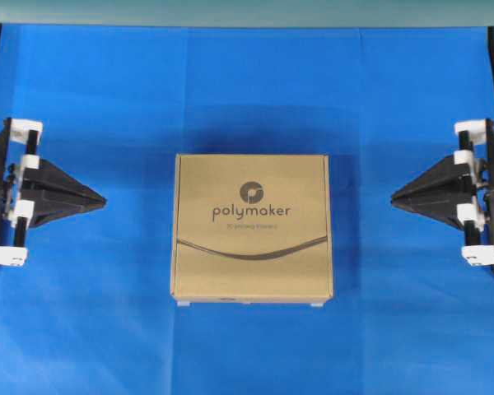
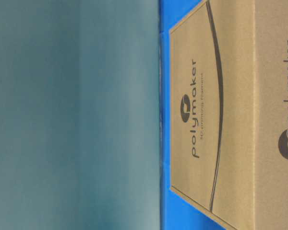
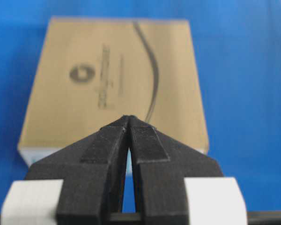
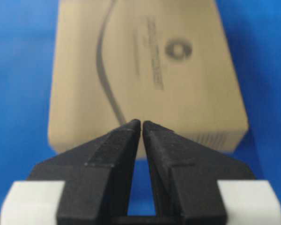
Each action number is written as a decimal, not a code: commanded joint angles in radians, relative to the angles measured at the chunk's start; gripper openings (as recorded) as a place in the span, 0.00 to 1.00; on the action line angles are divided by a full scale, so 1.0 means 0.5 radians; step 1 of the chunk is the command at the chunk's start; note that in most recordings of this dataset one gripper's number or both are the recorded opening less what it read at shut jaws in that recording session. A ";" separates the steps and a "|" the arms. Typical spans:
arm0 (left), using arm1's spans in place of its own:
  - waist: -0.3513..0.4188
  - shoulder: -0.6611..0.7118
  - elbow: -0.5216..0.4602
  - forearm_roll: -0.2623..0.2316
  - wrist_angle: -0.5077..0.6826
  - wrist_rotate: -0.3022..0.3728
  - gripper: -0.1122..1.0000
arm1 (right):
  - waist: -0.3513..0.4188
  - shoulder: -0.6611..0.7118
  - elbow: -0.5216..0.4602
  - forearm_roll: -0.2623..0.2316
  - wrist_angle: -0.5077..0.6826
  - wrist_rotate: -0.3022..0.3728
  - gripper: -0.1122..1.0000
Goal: Lift up the cardboard box by clamping it between your arms.
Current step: 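Move both grippers inward toward the left and right sides of the box, then press both grippers against opposite sides of the polymaker box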
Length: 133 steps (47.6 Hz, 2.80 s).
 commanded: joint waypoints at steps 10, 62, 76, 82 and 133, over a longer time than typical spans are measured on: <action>0.006 0.258 -0.169 0.003 0.387 0.003 0.11 | -0.009 0.236 -0.144 -0.043 0.466 0.006 0.11; 0.061 0.804 -0.249 0.015 0.546 0.034 0.87 | -0.089 0.693 -0.089 -0.132 0.604 -0.018 0.99; 0.101 1.083 -0.267 0.015 0.344 0.037 0.88 | -0.095 0.969 -0.071 -0.218 0.319 -0.015 0.99; 0.120 1.203 -0.310 0.015 0.279 0.043 0.88 | -0.107 1.101 -0.092 -0.252 0.196 -0.015 0.99; 0.184 1.654 -0.638 0.009 0.190 0.193 0.88 | -0.095 1.638 -0.466 -0.255 -0.141 -0.009 0.99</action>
